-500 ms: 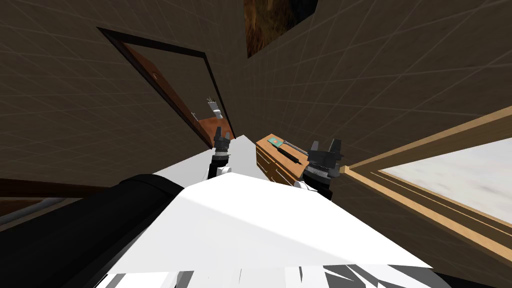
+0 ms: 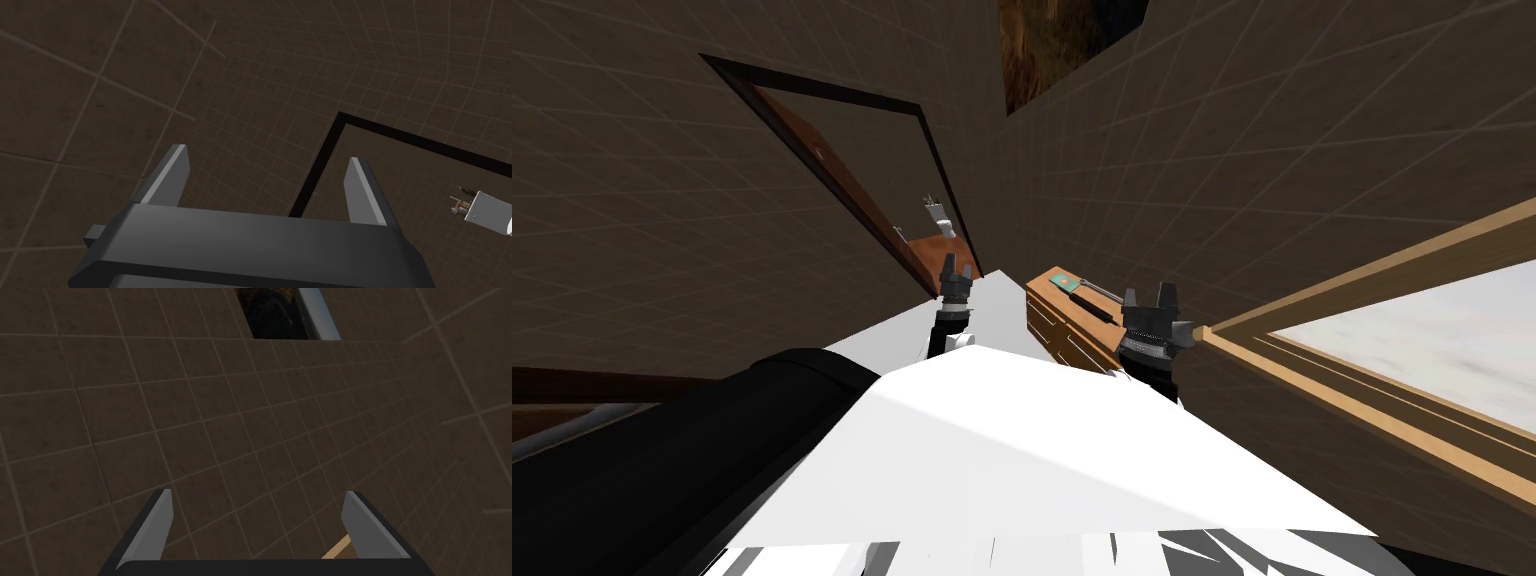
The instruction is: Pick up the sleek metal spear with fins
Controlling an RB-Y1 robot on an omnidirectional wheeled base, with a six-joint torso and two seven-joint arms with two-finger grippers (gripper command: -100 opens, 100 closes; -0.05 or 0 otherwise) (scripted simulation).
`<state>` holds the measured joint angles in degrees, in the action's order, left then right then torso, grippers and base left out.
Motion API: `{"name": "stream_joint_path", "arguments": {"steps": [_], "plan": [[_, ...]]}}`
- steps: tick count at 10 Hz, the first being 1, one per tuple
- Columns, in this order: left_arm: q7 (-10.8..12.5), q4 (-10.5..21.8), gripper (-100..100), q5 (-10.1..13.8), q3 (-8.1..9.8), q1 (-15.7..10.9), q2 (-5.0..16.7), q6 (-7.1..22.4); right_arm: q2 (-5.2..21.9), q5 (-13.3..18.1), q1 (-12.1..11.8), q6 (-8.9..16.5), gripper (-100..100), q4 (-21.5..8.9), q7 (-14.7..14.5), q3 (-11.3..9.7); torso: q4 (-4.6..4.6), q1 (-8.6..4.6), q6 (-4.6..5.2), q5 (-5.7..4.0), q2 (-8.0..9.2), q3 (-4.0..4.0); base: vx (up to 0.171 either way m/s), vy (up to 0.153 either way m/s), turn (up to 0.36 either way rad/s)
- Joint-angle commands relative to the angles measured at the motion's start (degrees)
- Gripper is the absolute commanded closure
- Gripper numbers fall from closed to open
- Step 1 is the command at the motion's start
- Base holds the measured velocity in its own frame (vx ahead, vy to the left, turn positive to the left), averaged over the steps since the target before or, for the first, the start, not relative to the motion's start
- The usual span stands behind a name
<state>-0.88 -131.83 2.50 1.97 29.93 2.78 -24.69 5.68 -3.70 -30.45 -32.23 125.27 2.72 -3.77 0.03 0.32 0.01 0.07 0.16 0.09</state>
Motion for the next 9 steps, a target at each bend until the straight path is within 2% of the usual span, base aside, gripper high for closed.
{"name": "stream_joint_path", "arguments": {"steps": [1,2,4,5,7,8,9], "plan": [[0.00,0.00,0,0.00,0.00,0.00,0.00,0.00,2.86,-0.05,-0.65,-0.52,-100,-2.41,-1.40,-0.79,0.00,0.00,0.00,0.00,0.00,0.00,-0.037,0.135,-0.066],[0.00,0.00,0,0.00,0.00,0.00,0.00,0.00,3.86,-0.05,-0.65,-0.52,-100,-2.41,-1.40,-0.79,0.00,0.15,0.00,0.03,0.00,0.00,-0.022,0.087,-0.028],[0.00,0.00,0,0.00,0.00,0.00,0.00,0.00,7.65,-0.35,-1.43,-0.63,-100,-5.64,-3.24,-1.50,-0.01,-0.05,0.00,-0.01,-0.05,-0.03,-0.031,0.088,-0.052],[0.00,0.00,0,0.00,0.00,0.00,0.00,0.00,8.59,-0.35,-1.43,-0.63,-100,-5.64,-3.24,-1.50,-0.01,0.06,0.00,0.01,-0.03,-0.01,-0.028,0.101,-0.028],[0.00,0.00,0,0.00,0.00,0.00,0.00,0.00,12.44,-0.56,-2.34,-0.76,-100,-9.71,-5.38,-2.32,0.00,0.06,0.00,0.02,-0.01,-0.01,-0.058,0.133,-0.054],[0.00,0.00,0,0.00,-0.01,0.00,-0.01,0.00,13.35,-0.56,-2.34,-0.76,-100,-9.71,-5.38,-2.32,0.02,0.25,0.00,0.05,0.09,0.05,-0.052,0.126,-0.038],[0.00,0.00,0,0.00,0.00,0.00,0.00,0.00,15.31,-0.60,-2.82,-0.84,-100,-12.04,-6.55,-2.78,0.02,0.16,-0.01,0.05,0.04,0.03,-0.037,0.099,-0.043]]}}
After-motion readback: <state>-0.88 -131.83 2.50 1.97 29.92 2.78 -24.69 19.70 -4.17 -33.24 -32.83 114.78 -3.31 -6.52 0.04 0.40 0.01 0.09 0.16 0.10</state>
